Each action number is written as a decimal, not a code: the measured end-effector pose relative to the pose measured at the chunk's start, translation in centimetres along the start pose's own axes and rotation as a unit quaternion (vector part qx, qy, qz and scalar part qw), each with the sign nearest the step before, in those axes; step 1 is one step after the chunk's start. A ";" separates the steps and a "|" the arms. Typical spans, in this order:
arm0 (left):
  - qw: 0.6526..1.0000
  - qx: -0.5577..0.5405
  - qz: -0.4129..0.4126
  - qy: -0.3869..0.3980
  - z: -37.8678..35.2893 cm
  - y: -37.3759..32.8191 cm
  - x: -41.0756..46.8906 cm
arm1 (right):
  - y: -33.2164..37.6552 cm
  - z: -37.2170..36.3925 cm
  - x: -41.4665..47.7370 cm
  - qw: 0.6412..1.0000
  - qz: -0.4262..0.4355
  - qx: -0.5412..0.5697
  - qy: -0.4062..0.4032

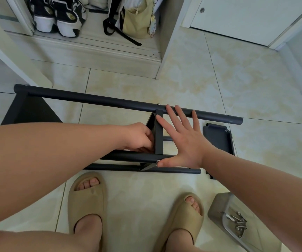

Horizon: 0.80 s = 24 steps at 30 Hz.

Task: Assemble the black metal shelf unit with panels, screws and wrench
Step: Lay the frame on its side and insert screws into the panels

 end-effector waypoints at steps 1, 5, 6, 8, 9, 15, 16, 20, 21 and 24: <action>1.000 0.003 0.004 0.005 0.0 0.0 0.0 | 0.1 0.0 0.0 1.000 -0.001 0.002 0.001; 0.999 0.049 0.015 0.011 -0.1 0.3 -0.3 | 0.7 0.1 -0.4 1.000 -0.015 0.025 -0.002; 0.998 0.052 0.019 0.007 -0.1 0.4 -0.4 | 0.7 0.2 -0.5 1.000 -0.017 0.024 0.001; 0.999 0.044 0.024 0.001 0.0 0.5 -0.3 | 0.6 0.4 -0.4 1.000 -0.019 0.013 0.014; 0.999 0.034 0.024 0.004 0.0 0.5 -0.3 | 0.5 0.6 -0.3 1.000 -0.020 0.009 0.019; 0.998 -0.038 0.023 0.054 -0.2 0.9 0.0 | 0.7 0.3 0.0 1.000 -0.022 0.017 -0.002; 0.997 -0.039 0.026 0.063 -0.1 1.0 0.0 | 0.8 0.1 0.0 0.999 -0.021 0.019 -0.013; 0.994 -0.054 0.044 0.088 0.0 1.2 0.1 | 0.9 -0.3 0.1 0.998 -0.018 0.034 -0.046; 0.993 -0.057 0.048 0.093 0.0 1.2 0.1 | 0.9 -0.3 0.0 0.998 -0.017 0.038 -0.051; 0.991 -0.057 0.057 0.108 -0.1 1.2 0.2 | 0.8 -0.3 -0.1 0.997 -0.018 0.043 -0.057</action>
Point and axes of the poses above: each hand's wrist, its own x-axis towards the middle knuckle, its own z-axis out of the back of the hand, y = z × x, the point moved 5 cm from there along x, towards the middle knuckle, and after that the axes turned 9 degrees about z, right-handed, at the moved point
